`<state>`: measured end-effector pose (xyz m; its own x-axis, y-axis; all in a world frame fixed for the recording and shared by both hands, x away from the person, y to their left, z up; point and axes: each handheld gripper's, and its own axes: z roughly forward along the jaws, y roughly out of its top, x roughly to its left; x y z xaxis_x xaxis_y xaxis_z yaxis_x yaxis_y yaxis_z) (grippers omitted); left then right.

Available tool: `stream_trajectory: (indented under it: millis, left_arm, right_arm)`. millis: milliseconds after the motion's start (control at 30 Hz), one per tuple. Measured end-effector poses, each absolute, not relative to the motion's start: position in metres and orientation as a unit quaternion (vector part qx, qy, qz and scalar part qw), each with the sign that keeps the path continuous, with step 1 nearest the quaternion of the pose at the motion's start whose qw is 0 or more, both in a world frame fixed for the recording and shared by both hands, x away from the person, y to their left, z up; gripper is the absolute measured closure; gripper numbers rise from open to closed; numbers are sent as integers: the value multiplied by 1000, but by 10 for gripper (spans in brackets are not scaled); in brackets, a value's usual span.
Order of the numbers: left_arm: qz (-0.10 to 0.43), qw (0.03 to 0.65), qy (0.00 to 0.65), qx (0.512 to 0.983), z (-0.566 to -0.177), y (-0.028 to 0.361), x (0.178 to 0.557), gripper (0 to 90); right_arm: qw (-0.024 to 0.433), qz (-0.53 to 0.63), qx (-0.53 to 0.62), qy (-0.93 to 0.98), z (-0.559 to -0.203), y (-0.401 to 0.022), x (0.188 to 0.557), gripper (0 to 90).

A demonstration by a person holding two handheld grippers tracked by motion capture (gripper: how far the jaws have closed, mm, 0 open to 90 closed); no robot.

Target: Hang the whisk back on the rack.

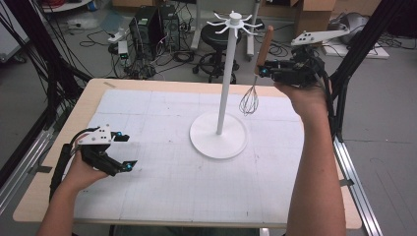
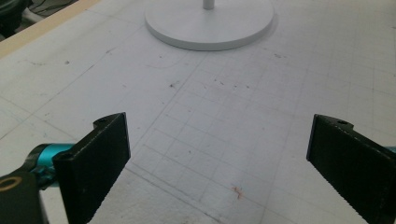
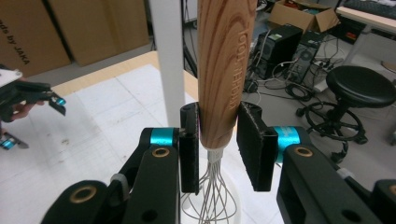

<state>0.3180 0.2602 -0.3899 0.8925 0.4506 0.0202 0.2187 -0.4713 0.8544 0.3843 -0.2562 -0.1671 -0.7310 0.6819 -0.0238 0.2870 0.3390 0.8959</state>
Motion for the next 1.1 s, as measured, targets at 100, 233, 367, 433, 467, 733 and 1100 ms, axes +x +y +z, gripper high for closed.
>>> stream_trajectory:
  millis: [100, 233, 367, 433, 467, 733, 1100]
  left_arm:
    - [123, 474, 197, 849, -390, 261, 318, 67]
    - [123, 474, 197, 850, -390, 261, 318, 67]
    - [122, 475, 196, 849, -390, 261, 318, 68]
    - [122, 475, 196, 849, -390, 261, 319, 68]
    - [122, 475, 196, 849, -390, 261, 319, 67]
    - [122, 475, 198, 849, -390, 260, 318, 67]
    - [122, 474, 196, 850, -390, 261, 319, 68]
  right_arm:
    - [203, 482, 313, 793, -165, -255, 389, 705]
    - [203, 477, 323, 792, -163, -255, 394, 705]
    - [205, 478, 324, 790, -160, -254, 398, 705]
    - [207, 478, 323, 790, -159, -254, 399, 705]
    - [205, 476, 326, 791, -159, -253, 399, 705]
    - [204, 472, 324, 794, -157, -248, 400, 705]
    - [203, 470, 314, 799, -159, -243, 399, 705]
